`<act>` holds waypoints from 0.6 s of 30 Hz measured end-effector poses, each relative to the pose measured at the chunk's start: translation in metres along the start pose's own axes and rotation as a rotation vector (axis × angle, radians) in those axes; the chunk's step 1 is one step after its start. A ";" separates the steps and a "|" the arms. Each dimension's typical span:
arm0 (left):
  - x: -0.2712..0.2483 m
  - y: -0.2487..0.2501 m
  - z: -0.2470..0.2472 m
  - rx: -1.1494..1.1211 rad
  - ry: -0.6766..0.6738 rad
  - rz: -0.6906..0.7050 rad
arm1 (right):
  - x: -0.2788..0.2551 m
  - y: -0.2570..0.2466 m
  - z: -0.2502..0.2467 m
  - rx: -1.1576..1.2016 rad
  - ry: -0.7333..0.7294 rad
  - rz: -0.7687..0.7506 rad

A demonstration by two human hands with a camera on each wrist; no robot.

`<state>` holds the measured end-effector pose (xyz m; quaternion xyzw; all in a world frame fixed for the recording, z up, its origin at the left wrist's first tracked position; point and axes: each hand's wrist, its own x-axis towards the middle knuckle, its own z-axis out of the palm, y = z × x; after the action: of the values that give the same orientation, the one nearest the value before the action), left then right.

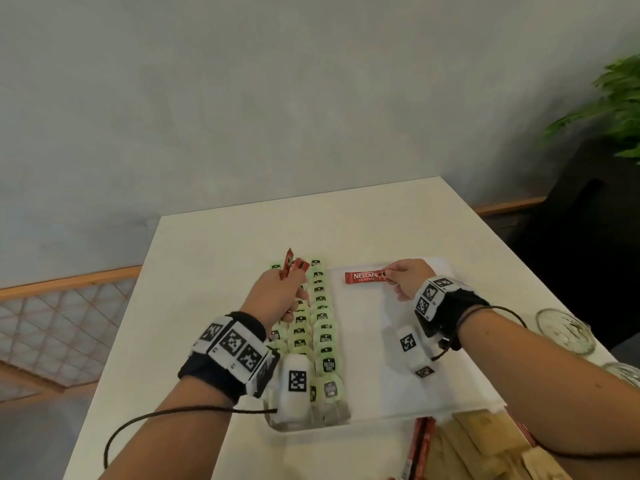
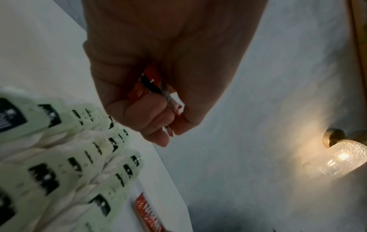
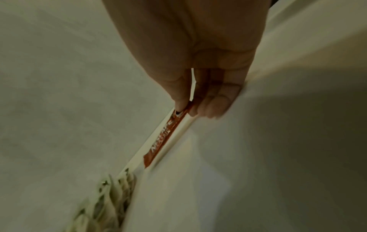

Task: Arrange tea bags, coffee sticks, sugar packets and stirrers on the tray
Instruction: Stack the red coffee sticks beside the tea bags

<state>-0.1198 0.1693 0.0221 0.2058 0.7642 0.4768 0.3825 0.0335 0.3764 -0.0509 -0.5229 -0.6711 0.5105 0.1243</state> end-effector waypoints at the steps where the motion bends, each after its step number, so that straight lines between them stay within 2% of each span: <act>1: 0.002 0.001 -0.002 -0.019 -0.005 0.001 | 0.008 -0.001 0.004 -0.040 0.014 -0.005; 8: 0.013 0.006 -0.013 -0.123 -0.012 0.055 | 0.019 -0.017 0.026 -0.282 0.062 -0.073; 11: 0.012 0.006 -0.013 -0.148 -0.017 0.056 | 0.015 -0.016 0.031 -0.305 0.101 -0.098; 18: 0.004 -0.001 -0.014 -0.111 -0.071 0.056 | 0.007 -0.030 0.038 -0.296 0.071 -0.053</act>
<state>-0.1335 0.1637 0.0232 0.2226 0.7164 0.5214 0.4067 -0.0130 0.3633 -0.0461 -0.5354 -0.7477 0.3839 0.0829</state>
